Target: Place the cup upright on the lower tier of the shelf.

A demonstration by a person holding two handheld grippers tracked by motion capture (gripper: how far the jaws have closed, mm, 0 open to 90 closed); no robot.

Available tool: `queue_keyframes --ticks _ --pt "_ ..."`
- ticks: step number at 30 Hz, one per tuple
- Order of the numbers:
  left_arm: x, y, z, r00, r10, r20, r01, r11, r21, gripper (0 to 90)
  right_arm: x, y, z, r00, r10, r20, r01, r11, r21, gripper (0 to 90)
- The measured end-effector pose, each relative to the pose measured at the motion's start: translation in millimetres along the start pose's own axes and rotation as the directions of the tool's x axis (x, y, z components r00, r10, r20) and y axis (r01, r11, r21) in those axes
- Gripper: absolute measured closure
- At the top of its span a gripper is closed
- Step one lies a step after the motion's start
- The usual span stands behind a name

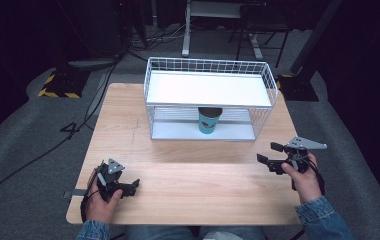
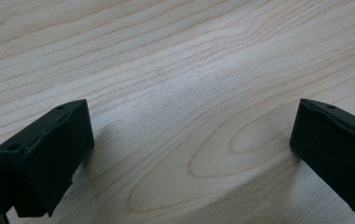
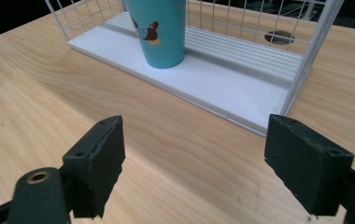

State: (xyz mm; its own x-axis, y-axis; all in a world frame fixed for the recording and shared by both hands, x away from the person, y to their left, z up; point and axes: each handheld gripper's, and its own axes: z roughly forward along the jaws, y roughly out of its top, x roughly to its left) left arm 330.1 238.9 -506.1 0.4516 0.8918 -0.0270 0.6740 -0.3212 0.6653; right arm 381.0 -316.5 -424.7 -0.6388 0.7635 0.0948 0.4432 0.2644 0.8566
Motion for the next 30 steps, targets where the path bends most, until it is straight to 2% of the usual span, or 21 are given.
queue_keyframes --ticks 2,6,13,19,26,30 --pt "-0.1 1.0 1.0 1.0 -0.005 -0.001 0.005 1.0 -0.001 0.1 -2.0 -5.7 -6.0 0.9998 0.0 -0.018 0.0 1.0 0.006 20.9" --pt "-0.2 2.1 1.9 1.0 -0.006 -0.002 0.006 1.0 0.0 0.1 -4.0 -15.8 -14.9 0.9999 0.003 -0.016 -0.002 1.0 0.015 21.2" --pt "-0.5 7.4 6.5 1.0 -0.003 -0.001 0.003 1.0 0.001 0.1 -7.0 -33.5 -22.1 0.9996 0.016 0.025 -0.017 0.999 0.04 20.8" --pt "-0.4 9.6 8.3 1.0 0.002 0.003 -0.002 1.0 0.002 0.1 -12.1 -47.5 -20.5 0.9978 0.029 0.06 -0.034 0.996 0.083 20.8" --pt "-0.4 10.6 9.6 1.0 -0.002 0.0 0.002 1.0 -0.003 0.1 -13.1 -60.7 -14.3 0.9952 0.021 0.095 -0.034 0.99 0.136 20.4" --pt "-0.4 10.7 9.6 1.0 -0.002 0.0 0.002 1.0 -0.003 0.1 -13.3 -67.6 -9.6 0.9912 0.014 0.131 -0.036 0.985 0.171 20.0"
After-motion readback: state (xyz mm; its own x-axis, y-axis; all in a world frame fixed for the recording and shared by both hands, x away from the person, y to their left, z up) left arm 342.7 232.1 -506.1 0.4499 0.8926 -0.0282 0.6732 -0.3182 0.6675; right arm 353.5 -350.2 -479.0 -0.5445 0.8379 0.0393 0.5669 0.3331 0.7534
